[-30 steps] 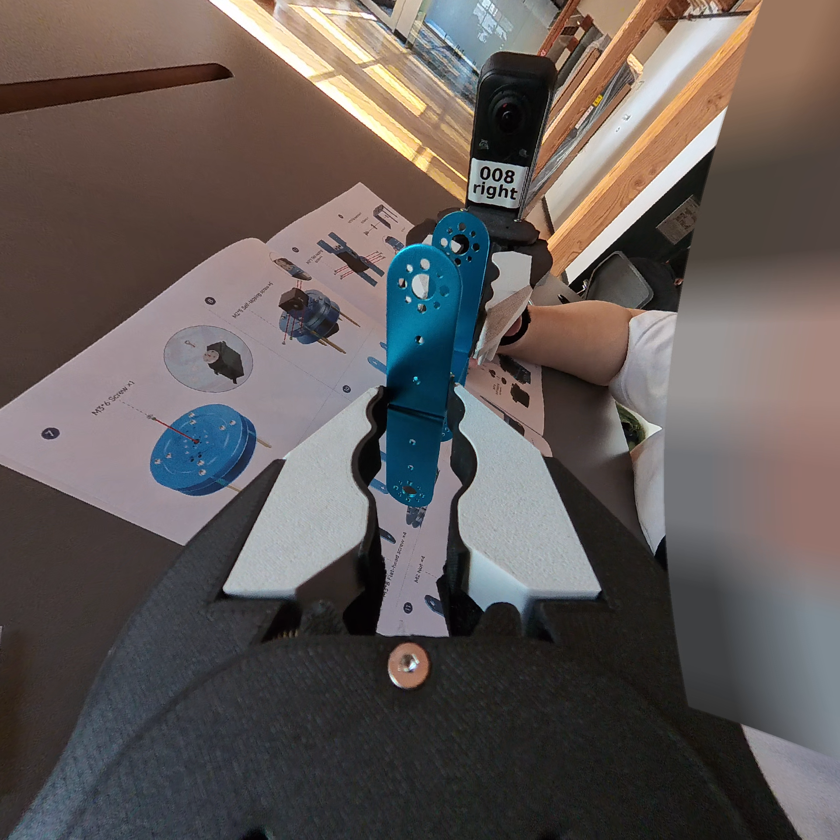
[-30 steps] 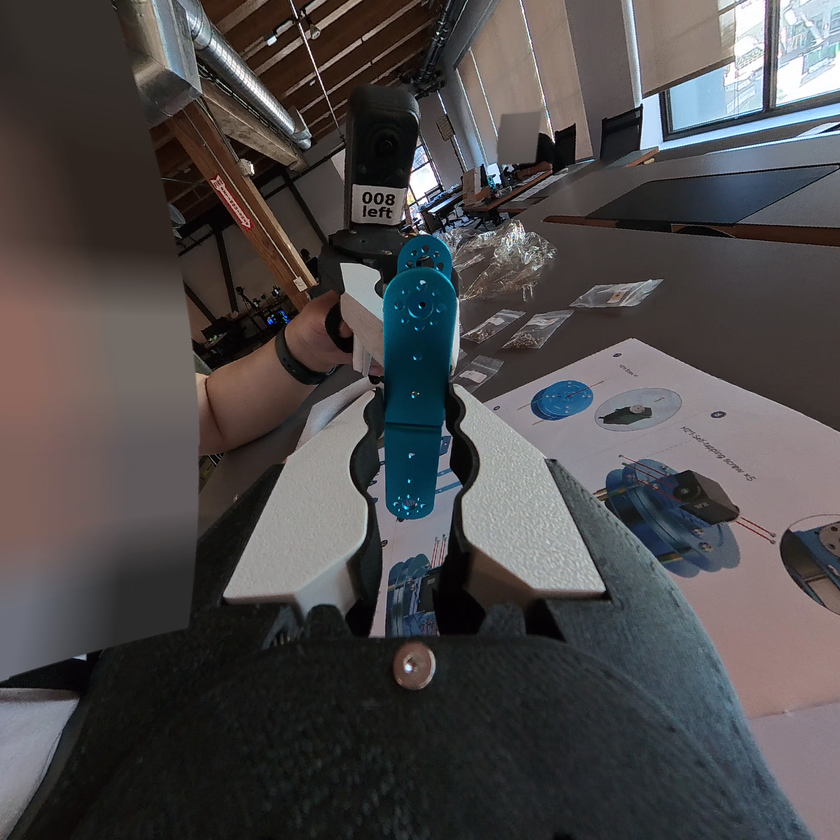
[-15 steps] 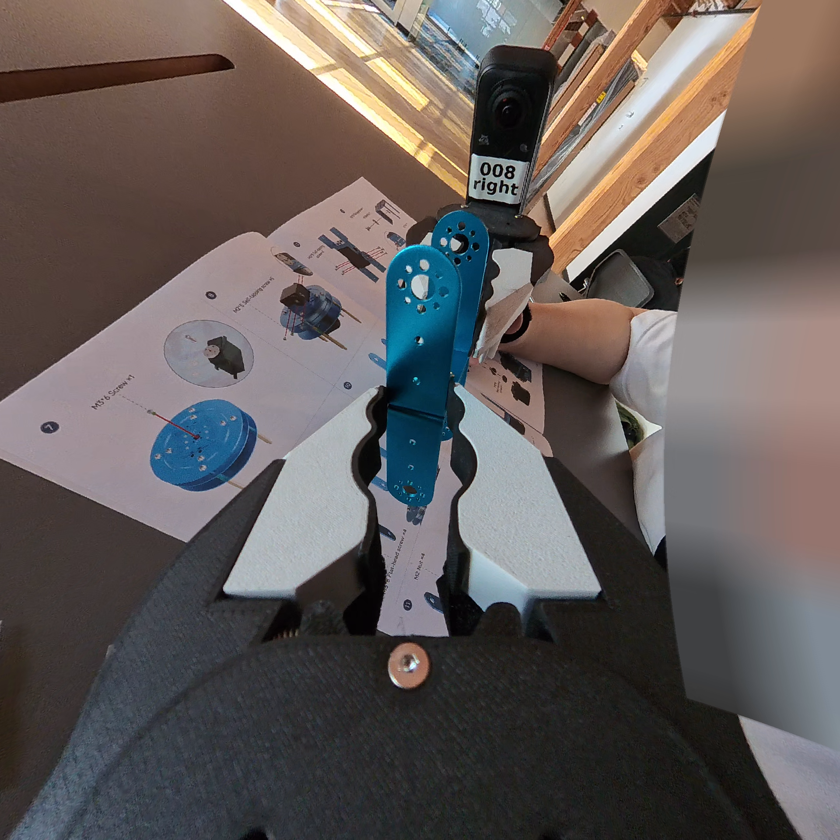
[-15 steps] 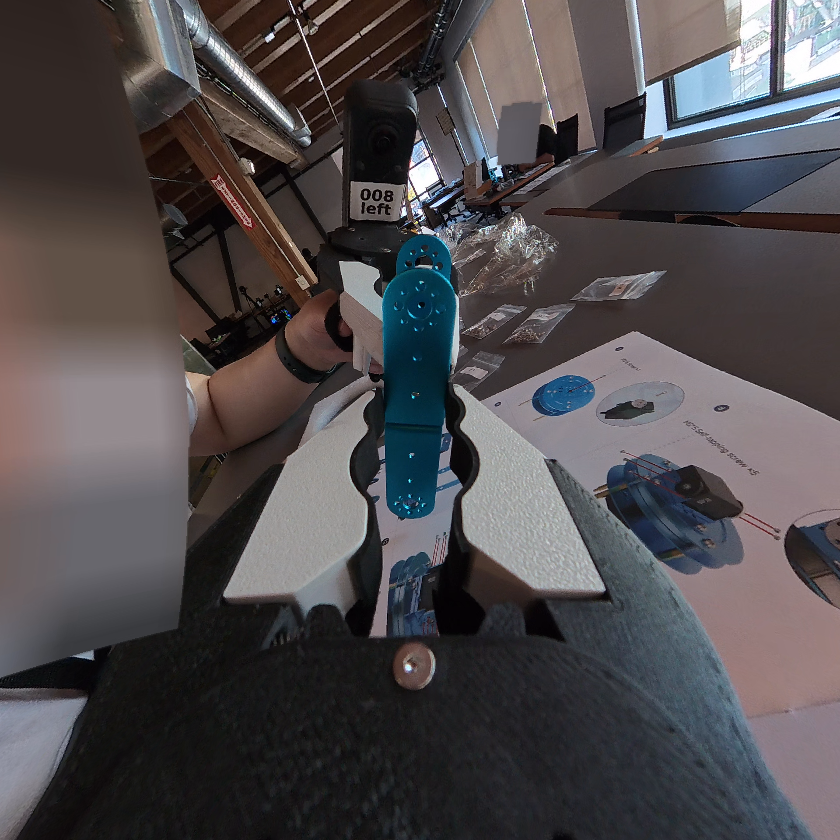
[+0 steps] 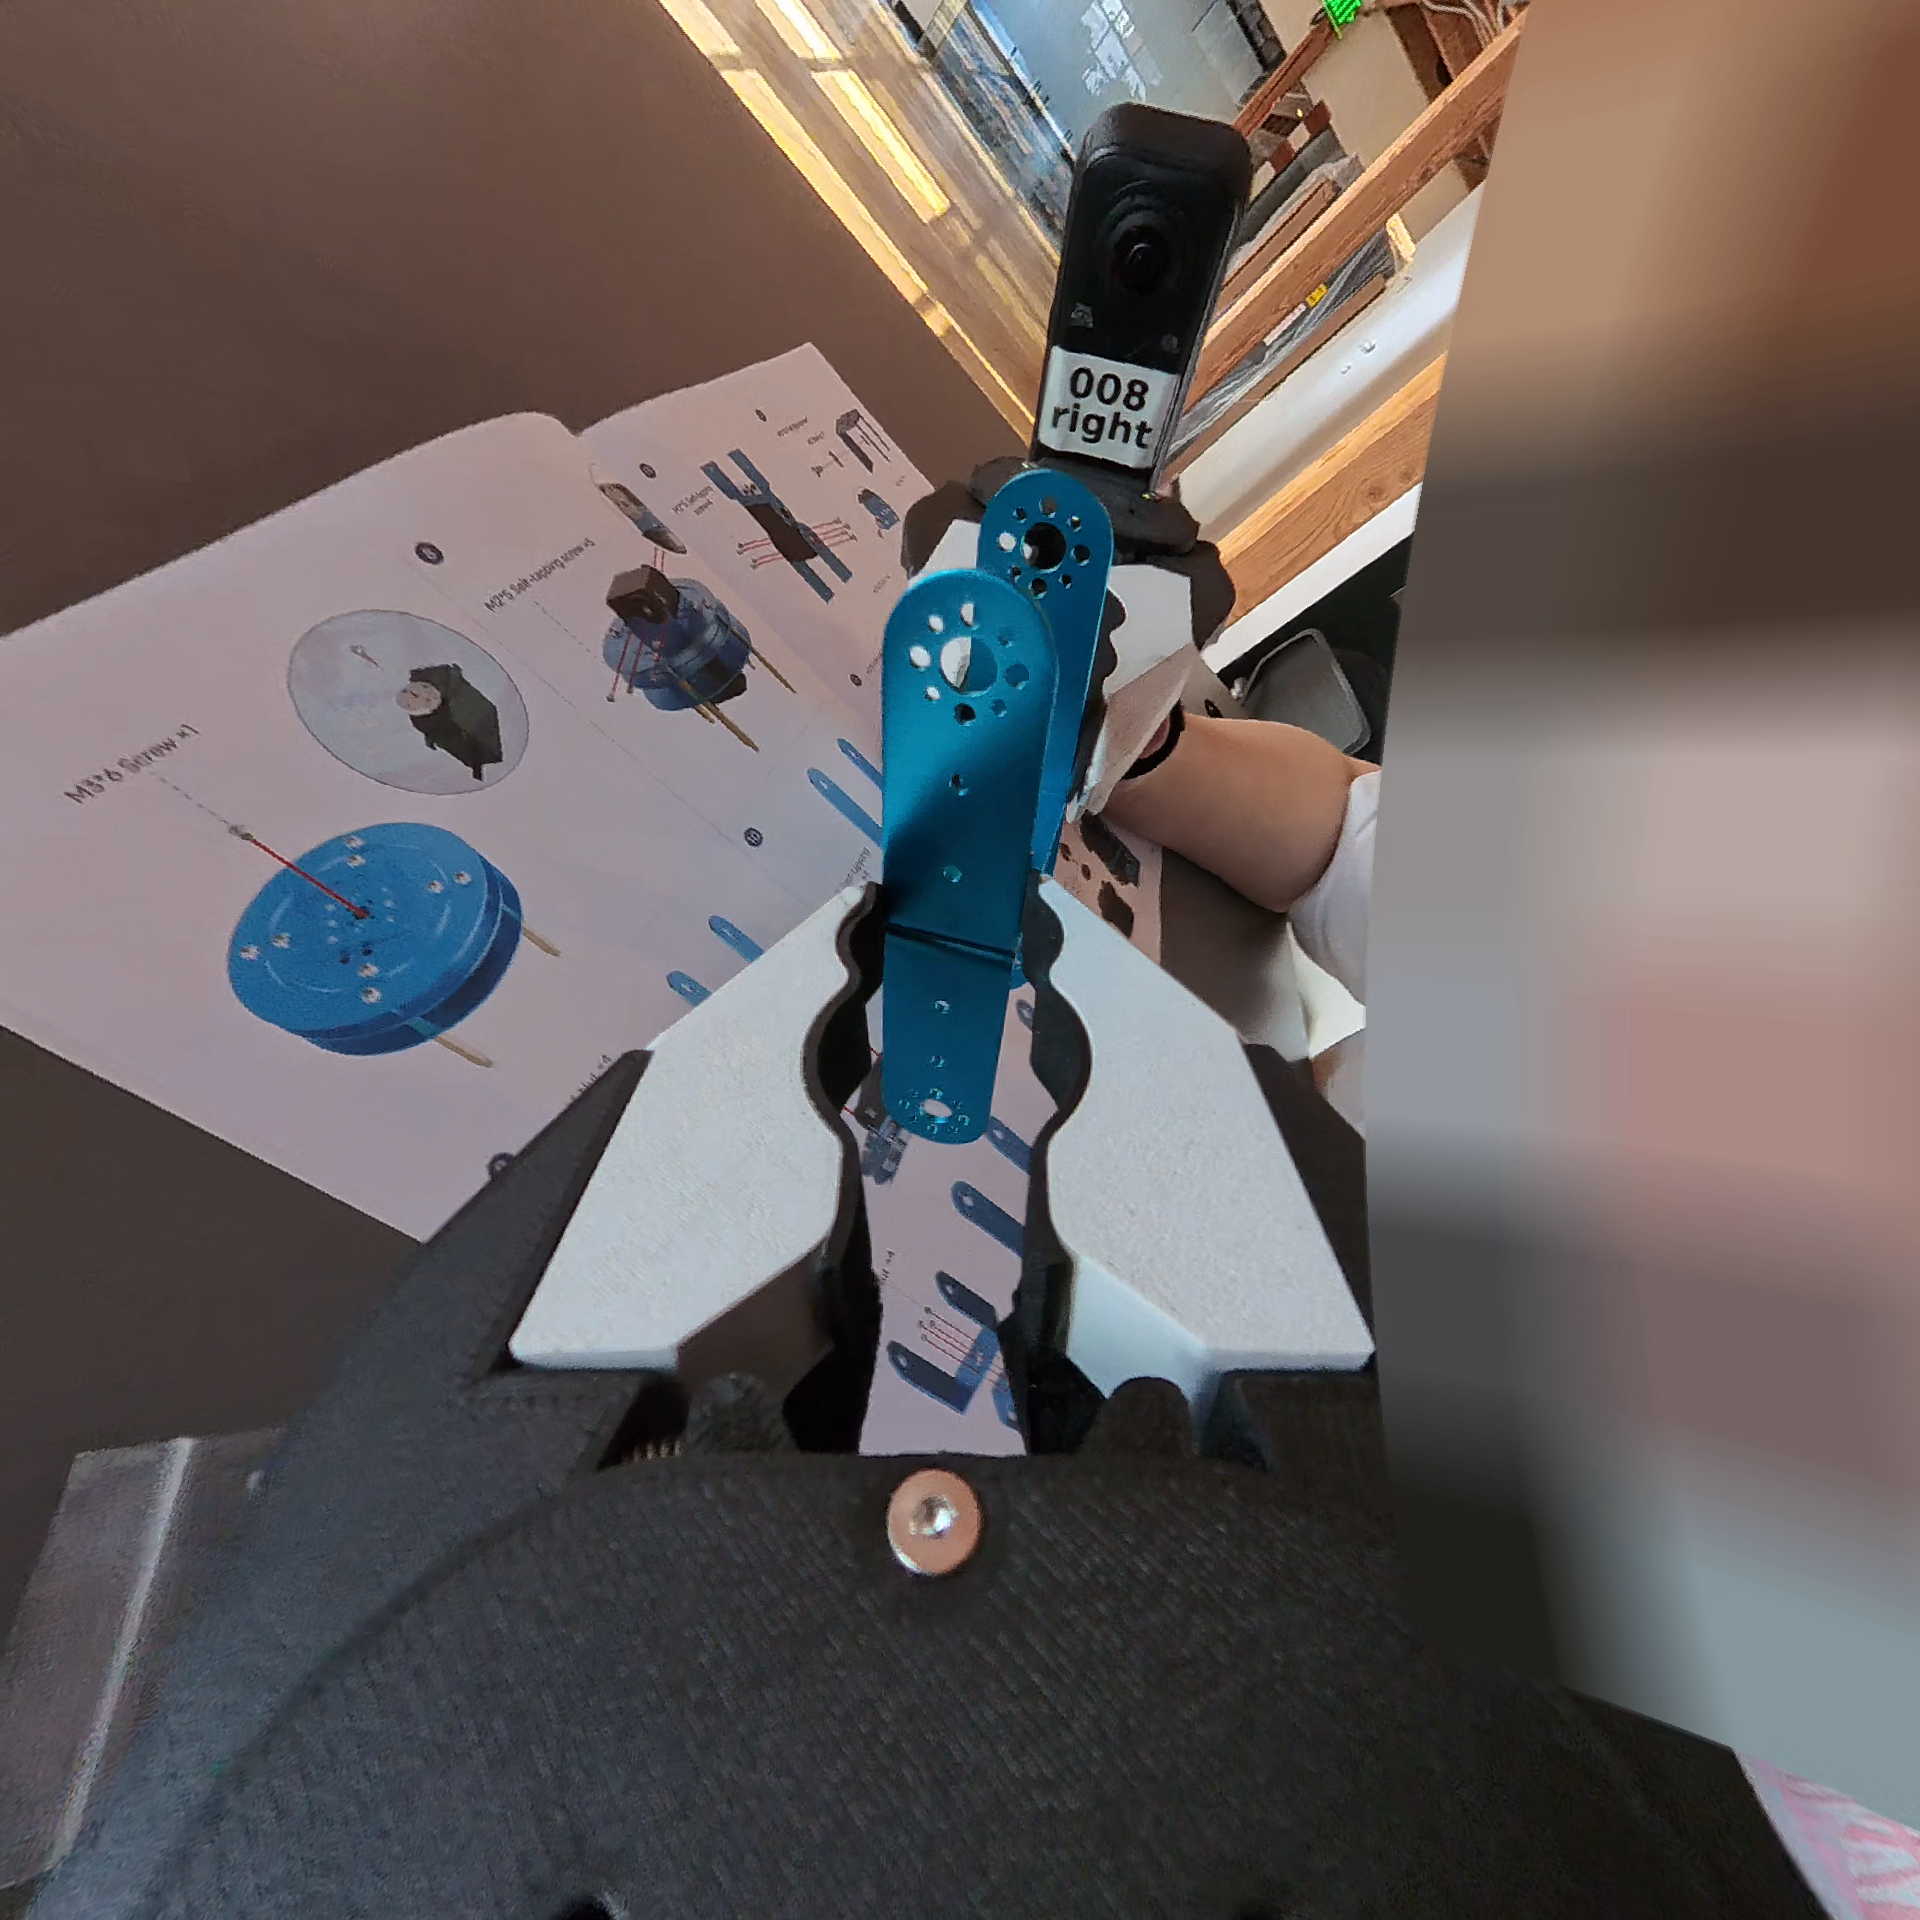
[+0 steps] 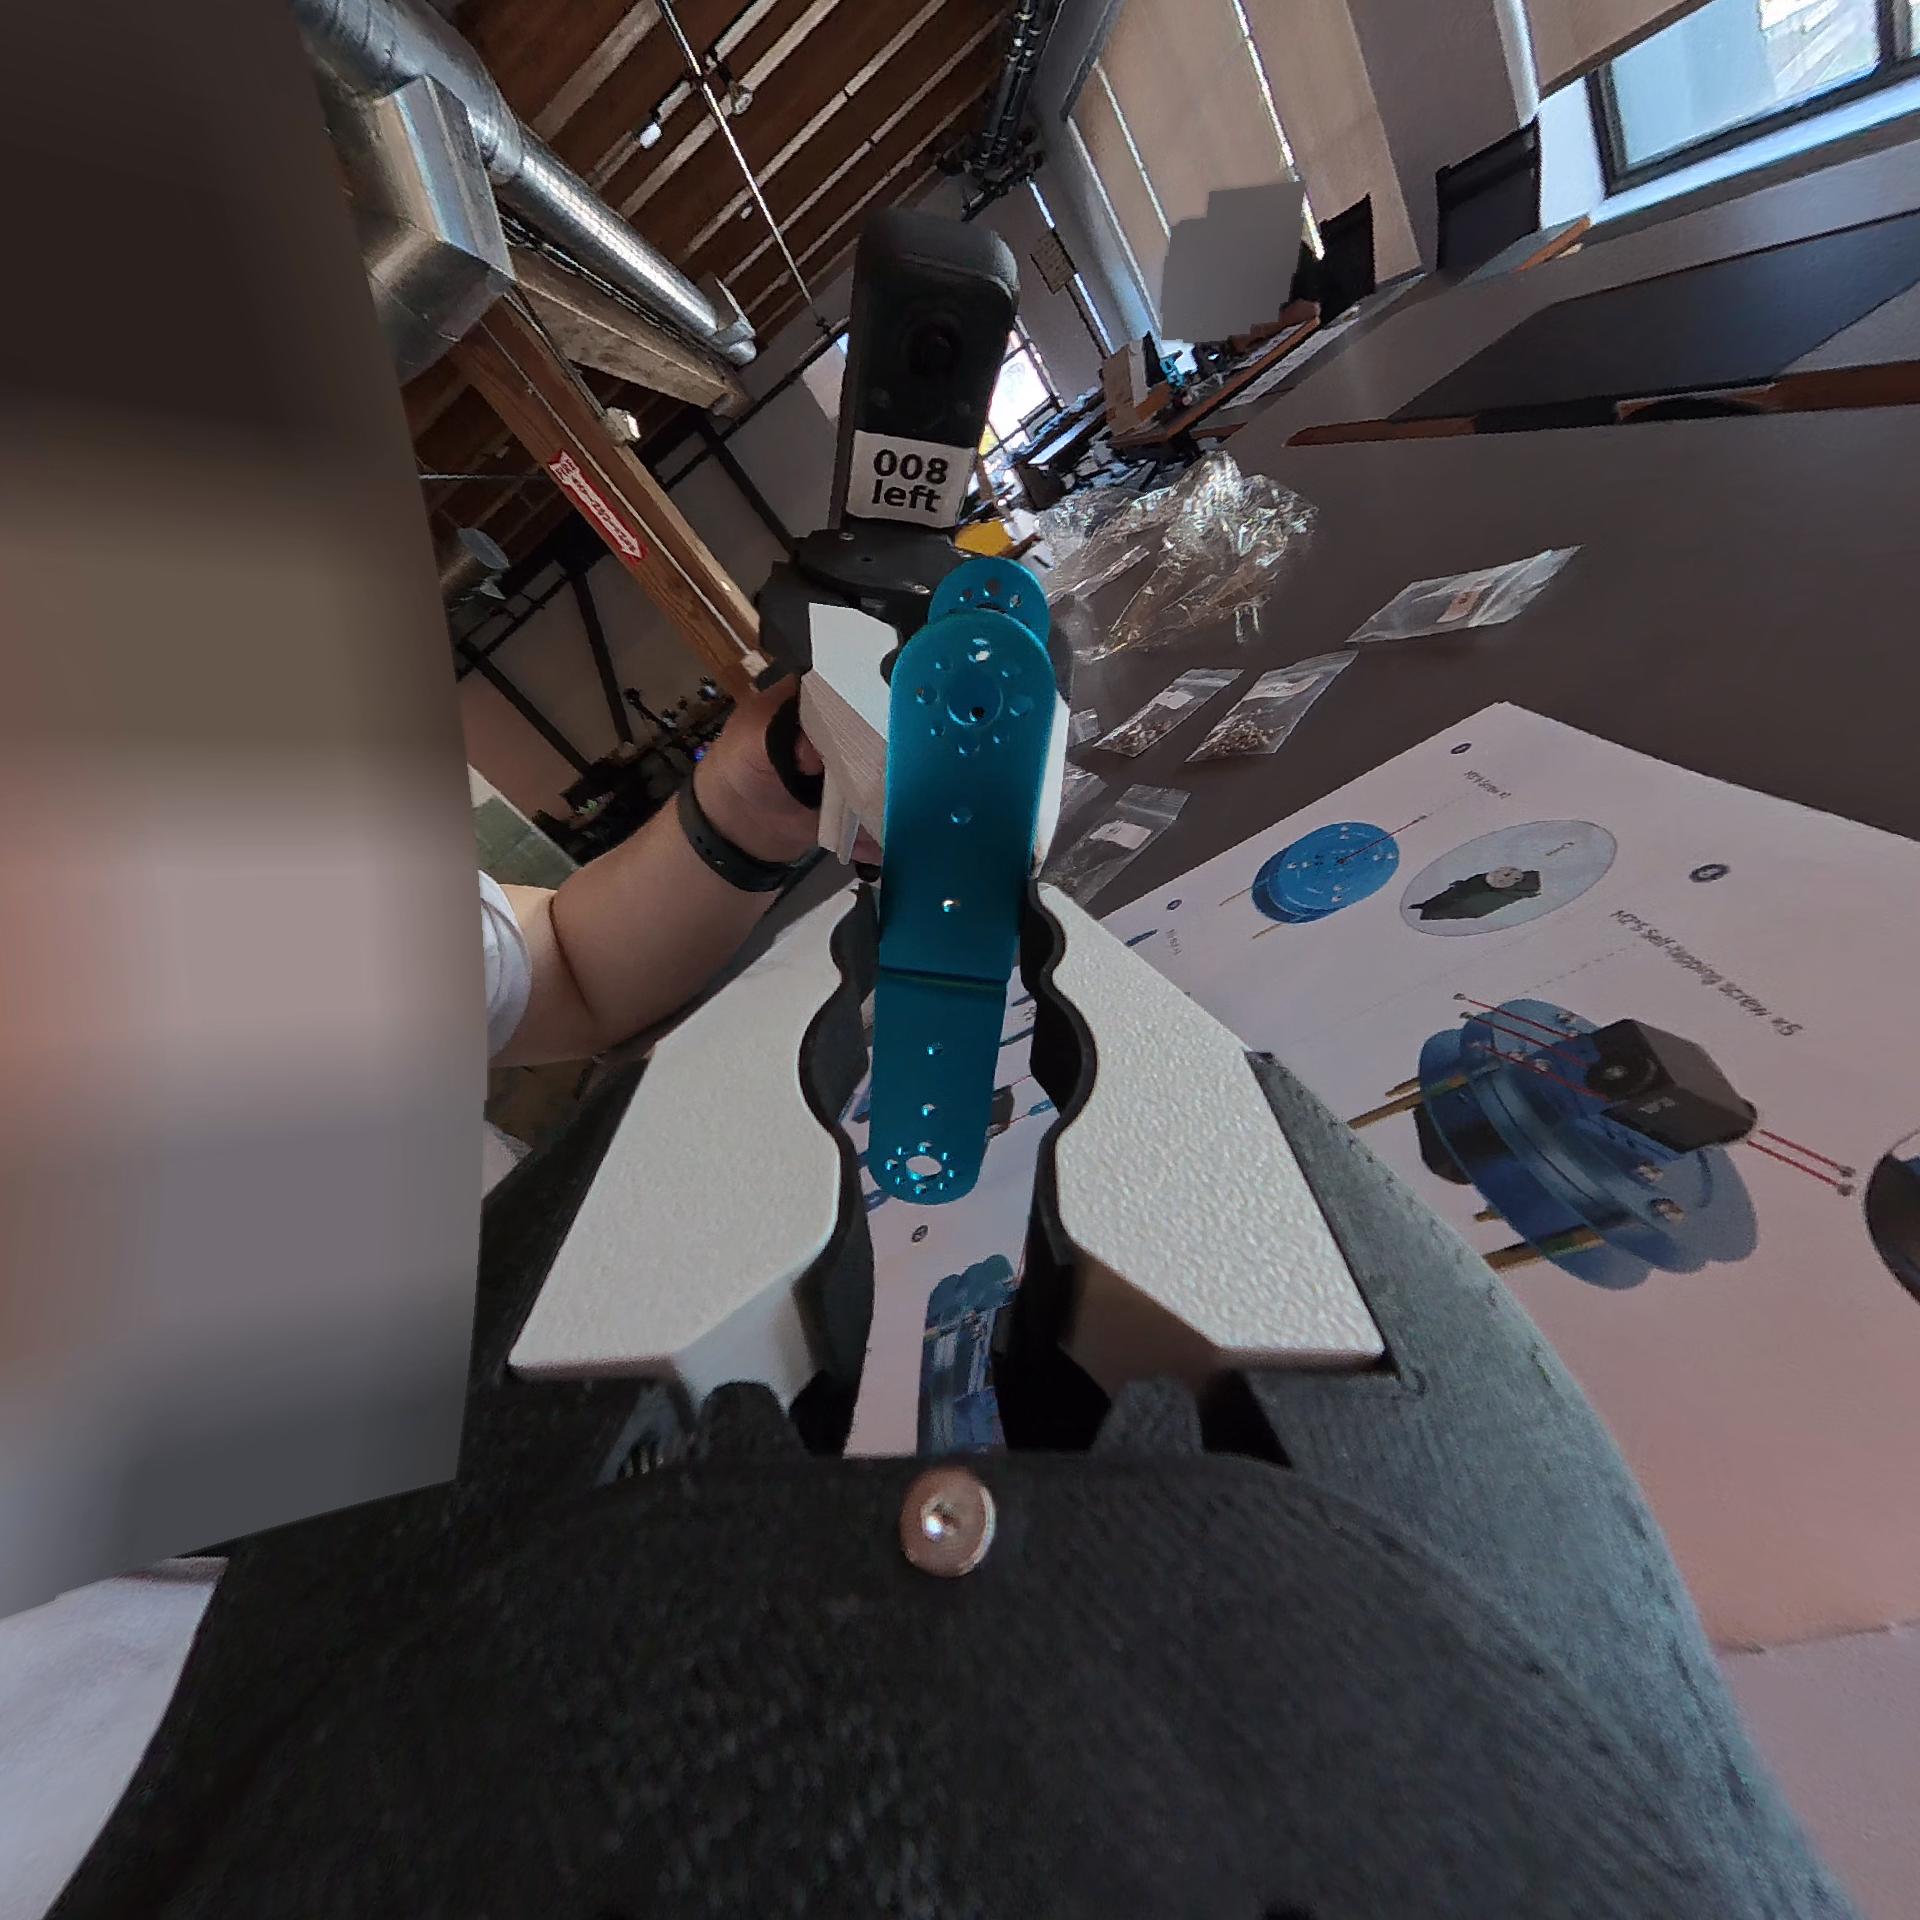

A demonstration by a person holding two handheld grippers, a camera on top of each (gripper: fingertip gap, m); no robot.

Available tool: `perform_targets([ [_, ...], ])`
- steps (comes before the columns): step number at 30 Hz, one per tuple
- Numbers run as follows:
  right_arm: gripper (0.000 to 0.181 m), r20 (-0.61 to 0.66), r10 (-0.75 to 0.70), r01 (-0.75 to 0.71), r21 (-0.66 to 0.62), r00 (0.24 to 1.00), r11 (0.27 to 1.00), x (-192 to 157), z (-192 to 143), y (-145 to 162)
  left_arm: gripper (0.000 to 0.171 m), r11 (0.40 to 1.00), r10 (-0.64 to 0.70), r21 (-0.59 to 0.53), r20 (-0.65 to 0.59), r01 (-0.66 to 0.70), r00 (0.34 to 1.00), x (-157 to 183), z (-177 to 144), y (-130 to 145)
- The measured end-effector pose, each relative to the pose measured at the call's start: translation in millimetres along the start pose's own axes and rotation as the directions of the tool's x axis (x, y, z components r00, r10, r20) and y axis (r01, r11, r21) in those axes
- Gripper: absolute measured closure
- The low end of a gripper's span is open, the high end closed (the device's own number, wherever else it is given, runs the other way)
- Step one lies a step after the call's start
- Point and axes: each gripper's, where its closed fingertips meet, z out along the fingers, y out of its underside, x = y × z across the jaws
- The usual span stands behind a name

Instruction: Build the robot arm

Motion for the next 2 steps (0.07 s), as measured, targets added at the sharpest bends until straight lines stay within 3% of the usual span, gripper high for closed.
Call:
perform_targets([
  [2,0.155,0.030,0.079,-0.079,-0.008,0.996,0.997,0.7,-0.3,0.9,0.147,0.998,-0.062,-0.018,-0.017,0.062,0.998,-0.2,0.9,2.8],
])
